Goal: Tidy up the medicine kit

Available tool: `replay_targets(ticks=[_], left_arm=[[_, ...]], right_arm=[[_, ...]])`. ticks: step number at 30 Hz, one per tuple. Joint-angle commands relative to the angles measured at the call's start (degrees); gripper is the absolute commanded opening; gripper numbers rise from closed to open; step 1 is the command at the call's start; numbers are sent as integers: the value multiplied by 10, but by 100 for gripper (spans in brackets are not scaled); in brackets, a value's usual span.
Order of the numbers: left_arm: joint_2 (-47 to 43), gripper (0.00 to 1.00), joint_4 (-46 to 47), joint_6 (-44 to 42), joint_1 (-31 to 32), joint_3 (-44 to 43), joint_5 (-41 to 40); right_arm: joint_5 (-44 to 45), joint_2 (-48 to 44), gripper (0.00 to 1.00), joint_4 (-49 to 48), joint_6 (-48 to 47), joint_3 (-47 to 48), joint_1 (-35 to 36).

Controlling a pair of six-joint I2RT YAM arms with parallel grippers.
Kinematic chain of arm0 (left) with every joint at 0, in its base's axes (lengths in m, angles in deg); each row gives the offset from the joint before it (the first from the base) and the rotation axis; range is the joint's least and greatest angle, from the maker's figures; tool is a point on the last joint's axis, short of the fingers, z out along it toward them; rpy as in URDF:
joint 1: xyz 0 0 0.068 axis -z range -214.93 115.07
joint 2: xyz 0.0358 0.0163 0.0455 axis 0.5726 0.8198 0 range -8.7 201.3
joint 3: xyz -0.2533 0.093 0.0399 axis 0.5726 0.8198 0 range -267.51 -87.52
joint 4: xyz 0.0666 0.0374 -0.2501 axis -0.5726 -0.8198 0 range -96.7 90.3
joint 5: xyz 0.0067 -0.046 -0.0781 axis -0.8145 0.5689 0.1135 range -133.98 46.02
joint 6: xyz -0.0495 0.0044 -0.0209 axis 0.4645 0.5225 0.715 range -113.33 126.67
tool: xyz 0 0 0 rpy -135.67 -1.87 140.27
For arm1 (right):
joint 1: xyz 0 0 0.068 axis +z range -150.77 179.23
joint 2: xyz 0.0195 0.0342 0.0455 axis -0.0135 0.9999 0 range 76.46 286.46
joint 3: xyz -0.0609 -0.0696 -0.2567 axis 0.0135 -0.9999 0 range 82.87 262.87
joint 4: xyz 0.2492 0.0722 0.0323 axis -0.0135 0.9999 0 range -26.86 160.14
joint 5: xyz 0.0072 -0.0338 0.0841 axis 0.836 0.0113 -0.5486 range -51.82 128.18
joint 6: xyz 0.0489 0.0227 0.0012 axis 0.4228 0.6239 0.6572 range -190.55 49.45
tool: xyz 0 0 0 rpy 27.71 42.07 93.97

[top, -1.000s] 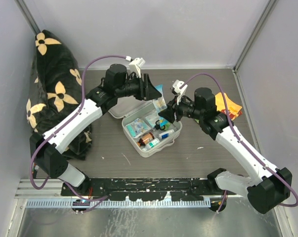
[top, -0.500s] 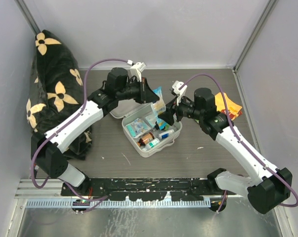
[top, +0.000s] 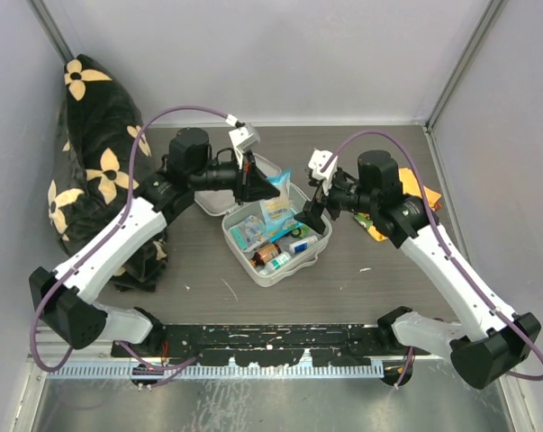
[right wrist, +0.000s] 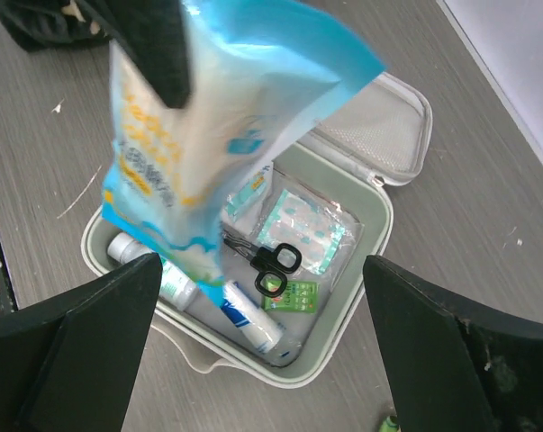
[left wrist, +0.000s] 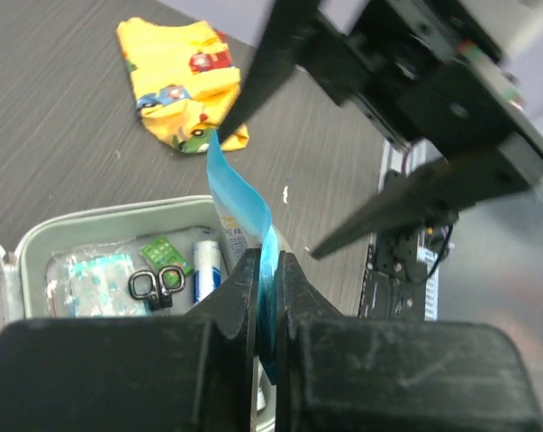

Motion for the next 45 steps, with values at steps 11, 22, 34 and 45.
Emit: replay_targets(ticks=[11, 22, 34, 45], left_arm=[[-93, 1, -41, -175, 1, 38, 83], [-106, 1, -82, -259, 24, 56, 61], [-114, 1, -98, -289, 28, 68, 63], [-123, 15, -93, -291, 28, 84, 51]], right_arm=[[-178, 130, 97, 223, -144, 219, 26], [-173, 164, 84, 236, -139, 270, 63], [-158, 198, 43, 277, -185, 295, 90], [-135, 184, 8, 284, -225, 287, 91]])
